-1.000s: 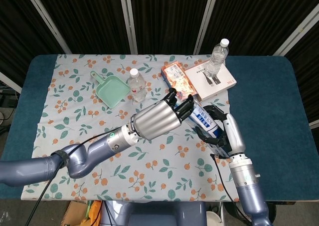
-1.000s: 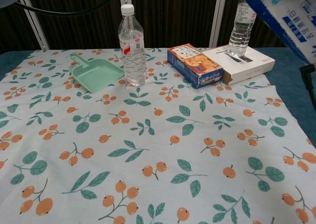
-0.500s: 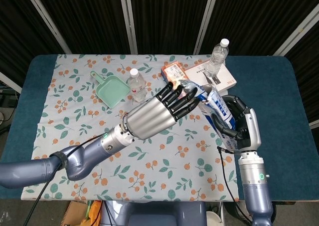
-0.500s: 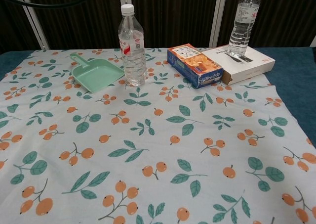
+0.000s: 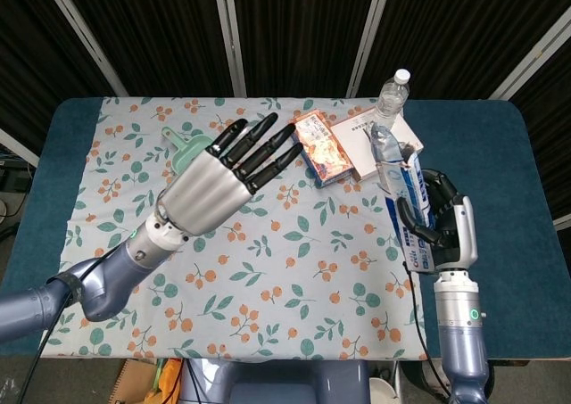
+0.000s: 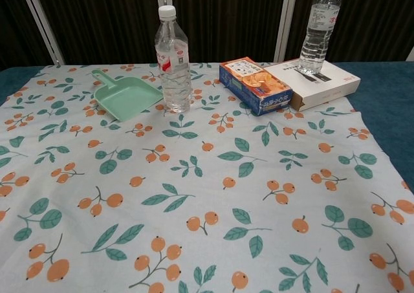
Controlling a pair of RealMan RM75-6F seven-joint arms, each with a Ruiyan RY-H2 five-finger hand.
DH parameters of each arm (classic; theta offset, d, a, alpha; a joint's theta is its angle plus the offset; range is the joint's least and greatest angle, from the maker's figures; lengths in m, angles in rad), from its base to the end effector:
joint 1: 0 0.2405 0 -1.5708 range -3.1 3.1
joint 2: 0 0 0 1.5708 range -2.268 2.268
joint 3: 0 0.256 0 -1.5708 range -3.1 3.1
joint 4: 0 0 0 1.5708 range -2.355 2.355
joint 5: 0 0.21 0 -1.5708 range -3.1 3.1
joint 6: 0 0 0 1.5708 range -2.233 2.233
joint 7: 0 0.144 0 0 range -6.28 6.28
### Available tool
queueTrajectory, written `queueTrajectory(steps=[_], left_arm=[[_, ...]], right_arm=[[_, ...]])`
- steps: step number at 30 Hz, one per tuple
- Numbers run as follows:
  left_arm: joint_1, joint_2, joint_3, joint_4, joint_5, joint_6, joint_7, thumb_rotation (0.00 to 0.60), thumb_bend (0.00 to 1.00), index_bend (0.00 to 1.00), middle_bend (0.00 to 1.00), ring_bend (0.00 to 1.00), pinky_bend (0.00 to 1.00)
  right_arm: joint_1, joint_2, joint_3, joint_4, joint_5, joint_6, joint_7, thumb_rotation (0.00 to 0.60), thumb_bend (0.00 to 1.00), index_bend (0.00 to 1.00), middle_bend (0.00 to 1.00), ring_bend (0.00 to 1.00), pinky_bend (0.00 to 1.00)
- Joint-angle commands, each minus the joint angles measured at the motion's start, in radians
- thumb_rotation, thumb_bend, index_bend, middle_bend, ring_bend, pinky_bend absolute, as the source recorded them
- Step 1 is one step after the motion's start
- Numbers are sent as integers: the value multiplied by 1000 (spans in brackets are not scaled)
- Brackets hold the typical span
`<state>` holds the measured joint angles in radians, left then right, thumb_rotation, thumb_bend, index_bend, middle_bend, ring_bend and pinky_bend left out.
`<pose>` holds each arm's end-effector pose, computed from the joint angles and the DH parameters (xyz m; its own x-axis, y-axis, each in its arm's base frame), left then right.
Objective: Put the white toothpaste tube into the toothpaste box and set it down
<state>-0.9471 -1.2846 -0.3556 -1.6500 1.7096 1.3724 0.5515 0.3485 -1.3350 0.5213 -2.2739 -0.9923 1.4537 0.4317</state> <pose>0.0227 0.3336 0.1363 0.2305 -0.6916 0.6846 0.3630 -0.5916 -0.7199 -0.1104 -0.2691 0.1494 -0.8658 0.0392 0.4988 -0.5000 -0.1051 -0.8596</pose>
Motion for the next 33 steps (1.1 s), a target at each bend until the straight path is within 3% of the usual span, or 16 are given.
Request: queueTrajectory(steps=[1, 6, 12, 15, 19, 25, 28, 33], left_arm=[[60, 31, 51, -15, 47, 63, -46, 600, 0, 153, 144, 140, 334], [220, 70, 199, -16, 132, 199, -112, 600, 0, 153, 144, 140, 333], [413, 56, 370, 86, 158, 320, -199, 600, 0, 153, 136, 140, 334], [503, 26, 434, 153, 151, 377, -254, 600, 0, 151, 131, 140, 333], [596, 2, 511, 231, 148, 411, -326, 600, 0, 146, 127, 140, 333], [692, -21, 604, 333, 190, 440, -402, 600, 0, 142, 125, 140, 333], [718, -20, 632, 355, 211, 448, -433, 600, 0, 145, 126, 140, 333], [731, -24, 627, 370, 242, 466, -450, 600, 0, 146, 128, 140, 333]], right_arm=[[-10, -7, 27, -8, -7, 15, 43, 600, 385, 458, 516, 462, 458], [-31, -2, 88, -36, -49, 50, 128, 600, 386, 458, 516, 462, 458], [-51, -5, 126, -69, -143, 108, 170, 600, 385, 432, 516, 453, 457], [-51, -14, 119, -60, -175, 134, 135, 600, 386, 356, 506, 404, 432], [-48, -22, 93, -40, -159, 128, 99, 600, 457, 467, 553, 500, 515], [-52, -31, 15, 32, -163, 97, 43, 600, 470, 481, 569, 508, 523], [-62, -40, 0, 53, -153, 94, 63, 600, 510, 531, 633, 580, 527], [-82, -51, -49, 94, -170, 88, 71, 600, 518, 542, 648, 595, 528]])
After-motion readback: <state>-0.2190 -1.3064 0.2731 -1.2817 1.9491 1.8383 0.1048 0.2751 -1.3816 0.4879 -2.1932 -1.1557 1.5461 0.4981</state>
